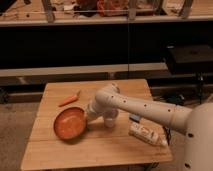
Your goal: Drag the ceramic bowl in a circle
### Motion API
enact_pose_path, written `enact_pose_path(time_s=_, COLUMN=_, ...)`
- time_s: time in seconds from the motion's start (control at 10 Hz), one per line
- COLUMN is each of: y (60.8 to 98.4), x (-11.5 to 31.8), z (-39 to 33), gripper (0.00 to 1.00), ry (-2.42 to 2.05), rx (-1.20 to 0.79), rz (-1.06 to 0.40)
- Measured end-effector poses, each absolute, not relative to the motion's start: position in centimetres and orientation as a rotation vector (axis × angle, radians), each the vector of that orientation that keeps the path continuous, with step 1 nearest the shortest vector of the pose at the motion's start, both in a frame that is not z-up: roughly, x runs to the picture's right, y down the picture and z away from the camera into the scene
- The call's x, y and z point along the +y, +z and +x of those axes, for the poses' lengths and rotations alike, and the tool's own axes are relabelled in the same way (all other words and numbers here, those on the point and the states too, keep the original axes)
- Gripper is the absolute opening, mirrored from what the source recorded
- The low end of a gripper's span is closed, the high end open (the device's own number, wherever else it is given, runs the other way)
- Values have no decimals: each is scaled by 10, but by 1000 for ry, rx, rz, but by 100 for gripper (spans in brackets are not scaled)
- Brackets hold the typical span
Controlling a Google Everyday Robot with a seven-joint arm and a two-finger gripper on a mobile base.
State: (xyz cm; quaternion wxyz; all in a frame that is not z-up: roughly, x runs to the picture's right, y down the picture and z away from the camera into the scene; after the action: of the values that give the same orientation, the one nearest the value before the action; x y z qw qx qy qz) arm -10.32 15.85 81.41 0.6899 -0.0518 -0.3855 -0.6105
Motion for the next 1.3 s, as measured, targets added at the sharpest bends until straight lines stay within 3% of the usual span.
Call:
enact_pose_path(time_s=0.7, y=794, x=183, z=-100, gripper=0, ry=-1456, rx=-857, rz=-135)
enact_pose_path(time_s=1.3, y=760, x=191, z=-151, gripper=0, ry=-1697, rx=-943, rz=33)
